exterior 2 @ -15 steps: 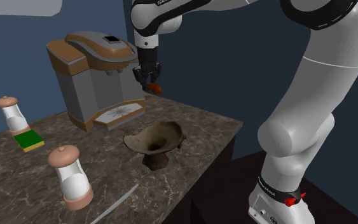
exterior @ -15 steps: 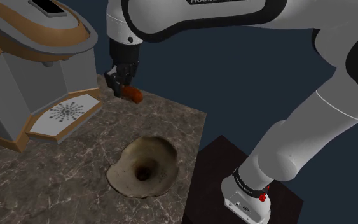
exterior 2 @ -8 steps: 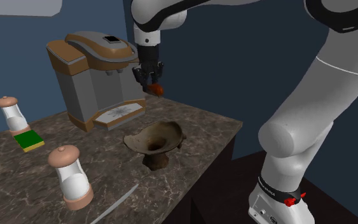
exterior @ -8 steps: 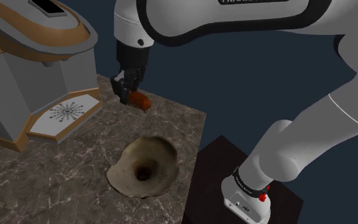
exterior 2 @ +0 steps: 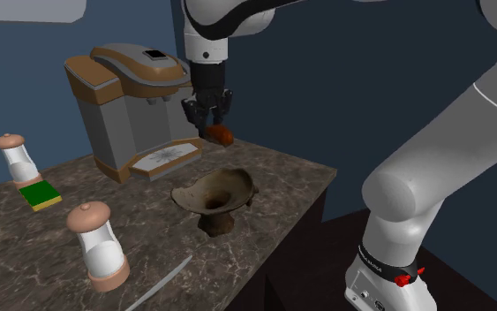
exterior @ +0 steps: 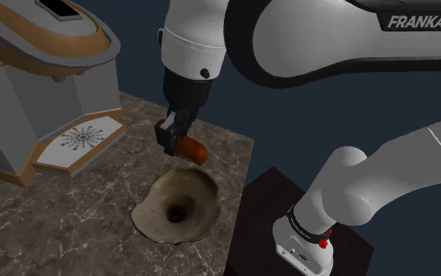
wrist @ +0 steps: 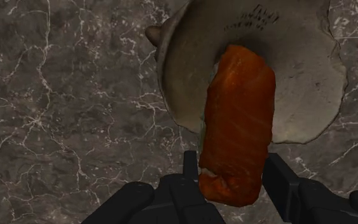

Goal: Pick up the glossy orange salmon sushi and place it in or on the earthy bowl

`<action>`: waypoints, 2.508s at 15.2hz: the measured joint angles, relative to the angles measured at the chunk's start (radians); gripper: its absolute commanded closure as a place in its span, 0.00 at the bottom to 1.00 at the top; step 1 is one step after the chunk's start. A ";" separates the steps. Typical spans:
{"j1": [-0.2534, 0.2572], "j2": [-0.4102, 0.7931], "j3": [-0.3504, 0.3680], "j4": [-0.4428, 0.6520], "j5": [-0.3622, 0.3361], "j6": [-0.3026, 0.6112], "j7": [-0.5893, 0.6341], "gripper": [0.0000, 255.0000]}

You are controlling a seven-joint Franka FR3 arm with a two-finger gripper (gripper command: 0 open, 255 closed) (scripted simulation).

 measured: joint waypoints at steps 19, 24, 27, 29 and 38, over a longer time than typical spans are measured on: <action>0.055 -0.055 0.075 -0.233 0.071 0.185 0.050 1.00; 0.056 -0.055 0.077 -0.238 0.072 0.192 0.051 1.00; 0.056 -0.055 0.077 -0.238 0.072 0.192 0.051 0.00; 0.056 -0.055 0.077 -0.238 0.072 0.192 0.051 0.00; 0.059 -0.092 0.044 -0.146 0.065 0.064 0.048 0.00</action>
